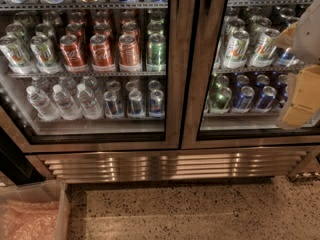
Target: Open left fridge door
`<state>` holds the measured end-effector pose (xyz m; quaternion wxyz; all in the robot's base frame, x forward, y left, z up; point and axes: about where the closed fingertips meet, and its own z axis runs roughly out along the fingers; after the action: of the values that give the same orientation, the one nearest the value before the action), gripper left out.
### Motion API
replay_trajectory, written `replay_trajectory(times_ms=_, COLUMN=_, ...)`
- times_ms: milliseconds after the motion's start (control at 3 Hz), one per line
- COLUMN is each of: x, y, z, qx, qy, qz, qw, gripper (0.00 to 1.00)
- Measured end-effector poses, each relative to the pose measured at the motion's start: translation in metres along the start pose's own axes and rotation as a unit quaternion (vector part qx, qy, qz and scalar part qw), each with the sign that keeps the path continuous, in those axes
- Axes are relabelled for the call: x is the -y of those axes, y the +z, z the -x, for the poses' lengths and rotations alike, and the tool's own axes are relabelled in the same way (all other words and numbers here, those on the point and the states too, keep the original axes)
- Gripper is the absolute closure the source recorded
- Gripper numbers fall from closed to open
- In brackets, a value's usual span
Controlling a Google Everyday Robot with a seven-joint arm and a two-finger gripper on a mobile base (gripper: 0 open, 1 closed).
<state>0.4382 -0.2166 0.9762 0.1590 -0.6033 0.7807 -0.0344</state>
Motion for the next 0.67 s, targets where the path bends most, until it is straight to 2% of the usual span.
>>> replay_trajectory(times_ms=333, x=0.009, y=0.001, z=0.009, qx=0.011, qy=0.003, qz=-0.003, qw=0.9999, gripper=0.0)
replay_trajectory(times_ms=667, x=0.025, y=0.01, z=0.027, qx=0.031, qy=0.019, qz=0.009, qw=0.9993, gripper=0.0)
